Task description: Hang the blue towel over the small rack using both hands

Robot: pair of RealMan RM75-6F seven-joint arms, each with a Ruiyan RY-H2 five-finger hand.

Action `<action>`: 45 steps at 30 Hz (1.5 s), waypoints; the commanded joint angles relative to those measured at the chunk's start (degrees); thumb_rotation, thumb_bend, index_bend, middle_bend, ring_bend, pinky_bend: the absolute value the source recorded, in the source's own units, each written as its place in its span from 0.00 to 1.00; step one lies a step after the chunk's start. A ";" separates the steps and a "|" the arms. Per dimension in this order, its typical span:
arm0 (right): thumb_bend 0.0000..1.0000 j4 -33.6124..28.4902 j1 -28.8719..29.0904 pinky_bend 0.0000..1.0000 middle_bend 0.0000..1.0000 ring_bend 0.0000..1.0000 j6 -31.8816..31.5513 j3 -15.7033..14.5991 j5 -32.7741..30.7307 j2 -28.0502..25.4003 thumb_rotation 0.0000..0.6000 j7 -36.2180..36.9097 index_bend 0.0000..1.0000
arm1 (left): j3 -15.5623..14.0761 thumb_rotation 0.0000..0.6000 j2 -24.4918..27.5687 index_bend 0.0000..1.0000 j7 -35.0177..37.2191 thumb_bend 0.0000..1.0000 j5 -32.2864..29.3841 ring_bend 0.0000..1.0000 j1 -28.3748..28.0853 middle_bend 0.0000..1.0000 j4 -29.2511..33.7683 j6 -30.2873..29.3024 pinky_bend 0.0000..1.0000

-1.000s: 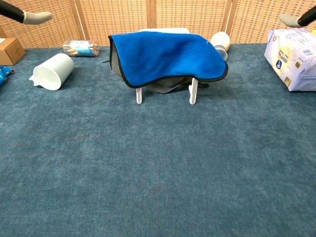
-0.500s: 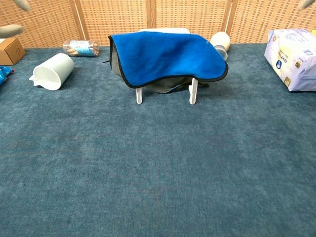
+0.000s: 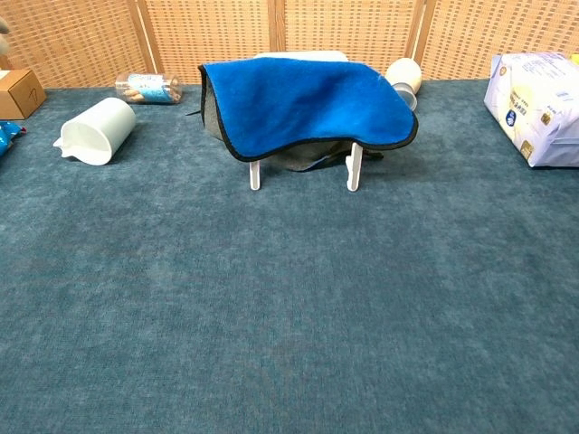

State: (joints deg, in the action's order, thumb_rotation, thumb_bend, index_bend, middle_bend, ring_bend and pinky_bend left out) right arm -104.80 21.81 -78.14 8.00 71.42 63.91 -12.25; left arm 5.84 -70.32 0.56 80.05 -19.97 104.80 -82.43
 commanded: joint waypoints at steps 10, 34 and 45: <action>0.46 -1.01 -3.56 0.13 0.19 0.08 -2.04 -0.96 0.15 -0.02 1.00 -0.20 0.29 | -1.70 1.00 -0.01 0.43 -1.71 0.41 2.22 0.16 3.90 0.28 1.95 -3.17 0.05; 0.47 -3.74 -9.75 0.13 0.19 0.08 -6.97 -4.57 4.78 0.23 1.00 -6.40 0.29 | -8.96 1.00 4.07 0.43 -9.71 0.41 4.80 0.16 13.77 0.28 4.15 -7.85 0.05; 0.47 -2.57 -13.10 0.13 0.19 0.09 -8.39 -7.14 6.92 1.71 1.00 -6.04 0.29 | -11.42 1.00 5.34 0.43 -10.82 0.41 5.07 0.17 17.38 0.29 5.14 -8.42 0.06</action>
State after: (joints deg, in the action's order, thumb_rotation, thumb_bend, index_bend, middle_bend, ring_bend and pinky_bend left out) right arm -107.56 8.98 -86.33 1.01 78.07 65.48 -18.57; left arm -5.49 -65.07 -10.29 85.05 -2.81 109.68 -90.72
